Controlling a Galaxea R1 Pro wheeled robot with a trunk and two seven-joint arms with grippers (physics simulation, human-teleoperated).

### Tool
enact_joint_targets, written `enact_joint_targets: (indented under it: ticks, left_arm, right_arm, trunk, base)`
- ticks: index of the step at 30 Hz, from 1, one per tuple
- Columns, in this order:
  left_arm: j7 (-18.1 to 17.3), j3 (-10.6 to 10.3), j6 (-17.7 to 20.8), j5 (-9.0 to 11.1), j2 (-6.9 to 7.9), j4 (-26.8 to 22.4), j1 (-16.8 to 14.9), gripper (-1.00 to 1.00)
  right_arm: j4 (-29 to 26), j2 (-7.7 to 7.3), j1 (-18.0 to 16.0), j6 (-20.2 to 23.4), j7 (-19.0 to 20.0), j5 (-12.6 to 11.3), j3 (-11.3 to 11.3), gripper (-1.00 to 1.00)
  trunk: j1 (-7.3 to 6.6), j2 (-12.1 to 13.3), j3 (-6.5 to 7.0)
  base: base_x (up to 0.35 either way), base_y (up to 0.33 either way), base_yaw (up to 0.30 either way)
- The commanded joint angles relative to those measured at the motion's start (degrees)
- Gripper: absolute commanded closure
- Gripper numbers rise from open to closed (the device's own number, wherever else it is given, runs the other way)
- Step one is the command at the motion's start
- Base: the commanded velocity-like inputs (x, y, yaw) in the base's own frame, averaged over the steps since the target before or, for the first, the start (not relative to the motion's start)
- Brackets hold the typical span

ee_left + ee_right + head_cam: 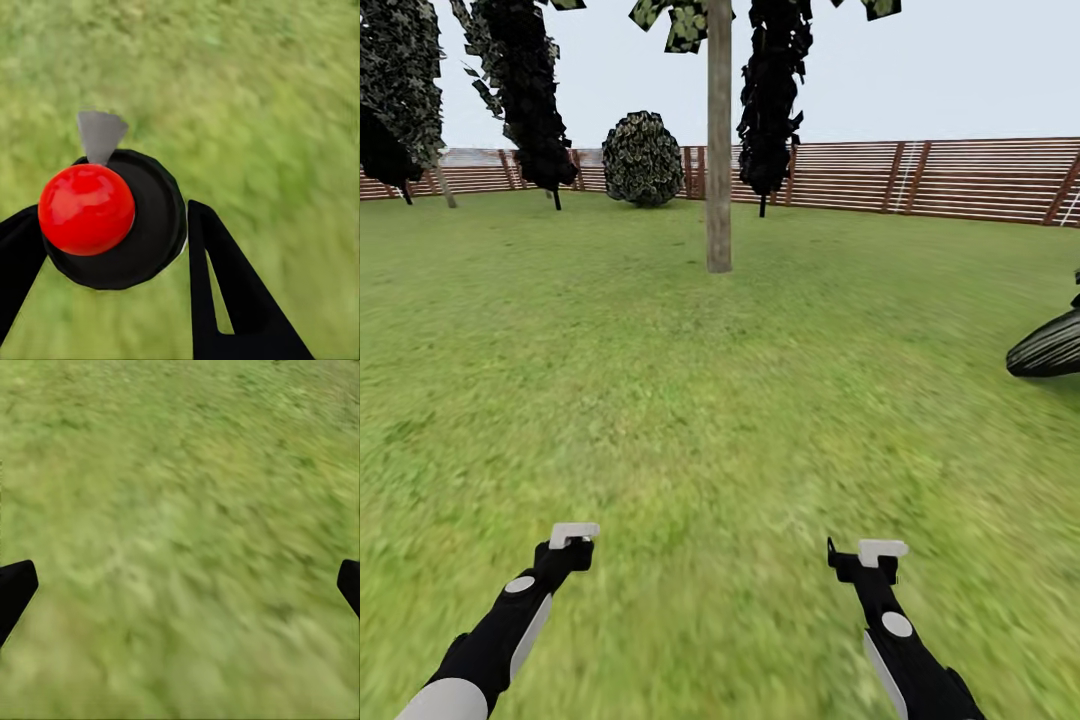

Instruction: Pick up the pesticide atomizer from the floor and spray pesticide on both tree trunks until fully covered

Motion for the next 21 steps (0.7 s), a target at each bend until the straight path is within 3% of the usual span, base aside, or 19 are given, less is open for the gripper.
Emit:
enact_joint_targets:
  ticks: [1,21]
  left_arm:
    - [0.0,0.0,0.0,0.0,0.0,0.0,0.0,1.0]
    - [0.0,0.0,0.0,0.0,0.0,0.0,0.0,1.0]
  right_arm:
    - [0.1,0.0,0.0,0.0,0.0,0.0,0.0,-1.0]
    - [2.1,0.18,0.0,-0.1,0.0,-0.1,0.1,-1.0]
  trunk:
    - [0.0,0.0,0.0]
    - [0.0,0.0,0.0]
  base:
    - [0.338,0.084,0.0]
    - [0.338,0.032,0.0]
